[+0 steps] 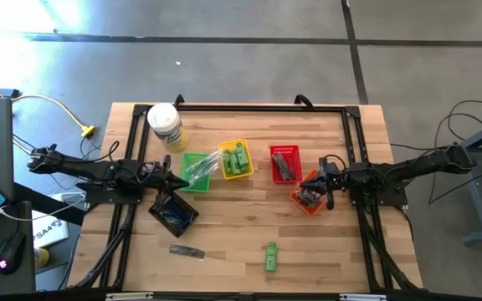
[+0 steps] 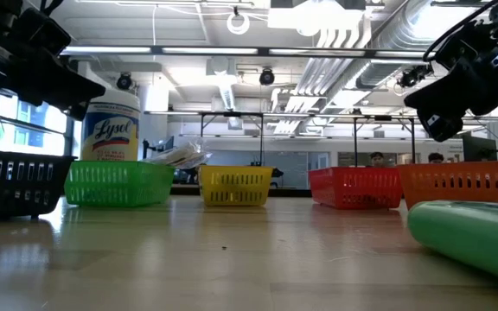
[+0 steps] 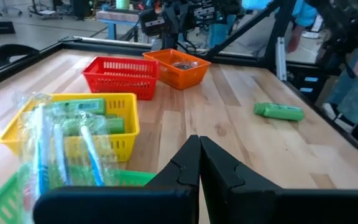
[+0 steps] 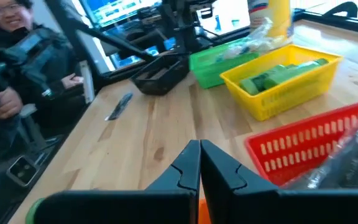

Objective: Pick & Place Travel size toiletries
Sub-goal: Put the black comb into the red basket

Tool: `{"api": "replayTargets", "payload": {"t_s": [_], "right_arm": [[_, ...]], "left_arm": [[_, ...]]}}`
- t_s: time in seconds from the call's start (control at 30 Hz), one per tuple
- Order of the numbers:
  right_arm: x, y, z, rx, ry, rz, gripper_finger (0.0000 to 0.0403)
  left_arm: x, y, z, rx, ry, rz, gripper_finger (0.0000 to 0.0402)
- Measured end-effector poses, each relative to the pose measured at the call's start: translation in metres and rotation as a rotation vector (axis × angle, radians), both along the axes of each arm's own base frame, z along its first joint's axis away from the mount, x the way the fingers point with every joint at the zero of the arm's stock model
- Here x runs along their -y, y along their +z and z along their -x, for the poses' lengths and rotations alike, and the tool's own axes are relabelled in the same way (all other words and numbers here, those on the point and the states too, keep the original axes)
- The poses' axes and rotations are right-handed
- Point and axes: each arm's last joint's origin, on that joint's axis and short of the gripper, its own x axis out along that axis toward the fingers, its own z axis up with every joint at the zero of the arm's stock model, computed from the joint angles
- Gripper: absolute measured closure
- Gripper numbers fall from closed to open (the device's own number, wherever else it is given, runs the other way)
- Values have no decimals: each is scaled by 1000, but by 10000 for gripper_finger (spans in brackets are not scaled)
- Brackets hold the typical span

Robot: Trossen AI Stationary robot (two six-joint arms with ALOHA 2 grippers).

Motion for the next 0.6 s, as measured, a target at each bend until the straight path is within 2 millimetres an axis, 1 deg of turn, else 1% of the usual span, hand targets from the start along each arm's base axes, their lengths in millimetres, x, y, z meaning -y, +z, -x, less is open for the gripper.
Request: {"api": "replayTargets", "payload": {"t_s": [0.2, 0.33, 0.43, 0.6], "right_arm": [[-1, 1, 0, 8, 46, 18, 400], [-2, 1, 0, 9, 67, 13, 400], [-2, 2, 0, 18, 63, -1, 400], [-2, 2, 0, 18, 54, -19, 397]], "left_arm": [[0, 0, 0, 0, -4, 3, 401], [0, 0, 0, -2, 2, 68, 396], [1, 1, 0, -2, -36, 85, 377], [3, 5, 0, 36, -105, 67, 323]]}}
